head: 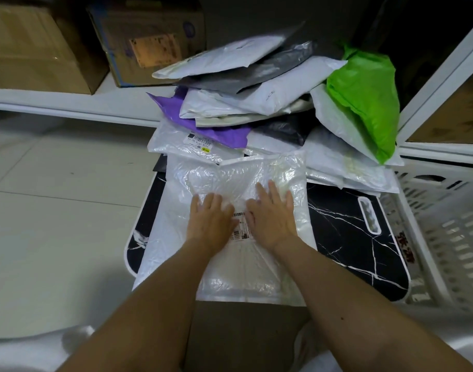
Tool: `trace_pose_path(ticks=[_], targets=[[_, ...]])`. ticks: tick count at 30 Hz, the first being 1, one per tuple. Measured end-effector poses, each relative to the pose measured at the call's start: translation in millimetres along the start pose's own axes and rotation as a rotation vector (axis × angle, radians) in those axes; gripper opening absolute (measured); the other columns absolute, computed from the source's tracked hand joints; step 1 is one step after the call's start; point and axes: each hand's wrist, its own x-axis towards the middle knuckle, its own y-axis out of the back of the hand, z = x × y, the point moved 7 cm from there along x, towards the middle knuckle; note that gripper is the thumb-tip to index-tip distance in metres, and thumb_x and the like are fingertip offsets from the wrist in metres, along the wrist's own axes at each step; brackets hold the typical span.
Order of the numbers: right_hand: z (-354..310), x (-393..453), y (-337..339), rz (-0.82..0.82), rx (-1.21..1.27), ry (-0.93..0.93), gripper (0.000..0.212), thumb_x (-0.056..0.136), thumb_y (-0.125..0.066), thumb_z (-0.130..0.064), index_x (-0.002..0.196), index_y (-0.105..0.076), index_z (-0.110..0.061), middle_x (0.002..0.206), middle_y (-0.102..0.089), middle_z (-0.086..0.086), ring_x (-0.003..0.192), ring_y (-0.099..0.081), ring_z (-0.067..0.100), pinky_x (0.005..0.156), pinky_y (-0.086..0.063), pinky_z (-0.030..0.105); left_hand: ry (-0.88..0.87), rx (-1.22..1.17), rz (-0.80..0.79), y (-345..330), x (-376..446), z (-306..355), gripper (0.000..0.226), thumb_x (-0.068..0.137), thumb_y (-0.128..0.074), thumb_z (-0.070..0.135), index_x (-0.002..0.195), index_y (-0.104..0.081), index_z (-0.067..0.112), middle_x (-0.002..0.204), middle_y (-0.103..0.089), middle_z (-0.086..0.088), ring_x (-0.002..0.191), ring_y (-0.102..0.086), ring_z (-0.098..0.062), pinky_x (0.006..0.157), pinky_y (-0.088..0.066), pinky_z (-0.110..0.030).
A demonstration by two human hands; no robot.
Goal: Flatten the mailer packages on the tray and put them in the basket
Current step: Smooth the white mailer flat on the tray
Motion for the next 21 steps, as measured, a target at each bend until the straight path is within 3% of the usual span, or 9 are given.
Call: trace_pose_path(ticks=[2, 5, 9, 12, 14, 17, 19, 21], targets=[[2, 1, -15, -0.092, 0.055, 0.011, 0.05, 0.101, -0.02, -0.044, 0.142, -0.037, -0.02, 0.162, -0.005, 0.001, 0.149, 0.008, 0.028, 0.116, 0.0, 0.059, 0.007, -0.065, -0.03, -11, -1, -7, 0.04, 0.095, -0.029, 0.057, 0.123, -0.043, 0.033, 0.156, -0.011, -0.009, 0.146, -0.002, -0.035, 0.112, -0.009, -0.061], [5, 3, -22, -0.143, 0.153, -0.001, 0.054, 0.101, -0.02, -0.047, 0.144, -0.029, -0.017, 0.163, 0.0, 0.0, 0.149, 0.008, 0.026, 0.117, -0.001, 0.058, 0.018, -0.142, -0.119, -25, 3, -11, 0.05, 0.094, -0.019, 0.063, 0.135, -0.029, 0.036, 0.16, 0.008, -0.007, 0.145, 0.009, -0.038, 0.112, -0.011, -0.064], [11, 4, -19, -0.076, 0.183, -0.048, 0.059, 0.097, -0.027, -0.054, 0.145, -0.024, -0.019, 0.16, -0.013, 0.002, 0.146, -0.01, 0.026, 0.116, -0.012, 0.054, 0.084, -0.072, -0.145, -28, 3, -10, 0.076, 0.092, -0.007, 0.066, 0.152, -0.004, 0.019, 0.161, 0.005, -0.004, 0.147, 0.004, -0.032, 0.114, -0.01, -0.058], [14, 12, -12, -0.016, 0.073, -0.057, 0.072, 0.093, -0.024, -0.064, 0.152, -0.017, -0.024, 0.146, -0.034, 0.002, 0.131, -0.031, 0.026, 0.102, -0.032, 0.049, 0.136, -0.102, -0.044, -22, 6, -18, 0.084, 0.09, -0.01, 0.069, 0.153, 0.002, 0.015, 0.157, -0.02, 0.0, 0.143, -0.019, -0.026, 0.111, -0.023, -0.05], [16, 22, -4, -0.001, -0.004, -0.05, 0.069, 0.091, -0.02, -0.069, 0.145, -0.028, -0.028, 0.136, -0.043, 0.003, 0.124, -0.037, 0.027, 0.094, -0.034, 0.047, 0.115, -0.074, 0.048, -13, 15, -18, 0.082, 0.09, -0.014, 0.068, 0.153, 0.0, 0.018, 0.145, -0.039, 0.002, 0.128, -0.037, -0.024, 0.101, -0.033, -0.045], [13, 36, 8, 0.041, -0.133, -0.016, 0.056, 0.093, -0.022, -0.066, 0.128, -0.046, -0.031, 0.128, -0.05, 0.004, 0.122, -0.04, 0.026, 0.099, -0.027, 0.049, 0.12, -0.033, 0.033, -2, 31, -17, 0.073, 0.092, -0.018, 0.066, 0.149, -0.021, 0.021, 0.138, -0.043, -0.004, 0.125, -0.038, -0.026, 0.104, -0.03, -0.047], [8, 39, 9, 0.07, -0.169, 0.027, 0.054, 0.094, -0.024, -0.063, 0.128, -0.051, -0.031, 0.143, -0.043, 0.008, 0.139, -0.026, 0.03, 0.112, -0.01, 0.058, 0.124, 0.025, -0.001, 1, 37, -19, 0.068, 0.091, -0.018, 0.068, 0.143, -0.033, 0.027, 0.145, -0.034, -0.011, 0.138, -0.024, -0.031, 0.113, -0.015, -0.056], [7, 41, 1, 0.029, -0.142, 0.058, 0.061, 0.095, -0.021, -0.061, 0.139, -0.043, -0.025, 0.159, -0.019, 0.009, 0.148, -0.002, 0.034, 0.114, 0.003, 0.062, 0.097, 0.057, -0.019, -3, 39, -23, 0.068, 0.088, -0.015, 0.073, 0.139, -0.036, 0.034, 0.157, -0.01, -0.014, 0.146, 0.002, -0.037, 0.111, 0.0, -0.064]])
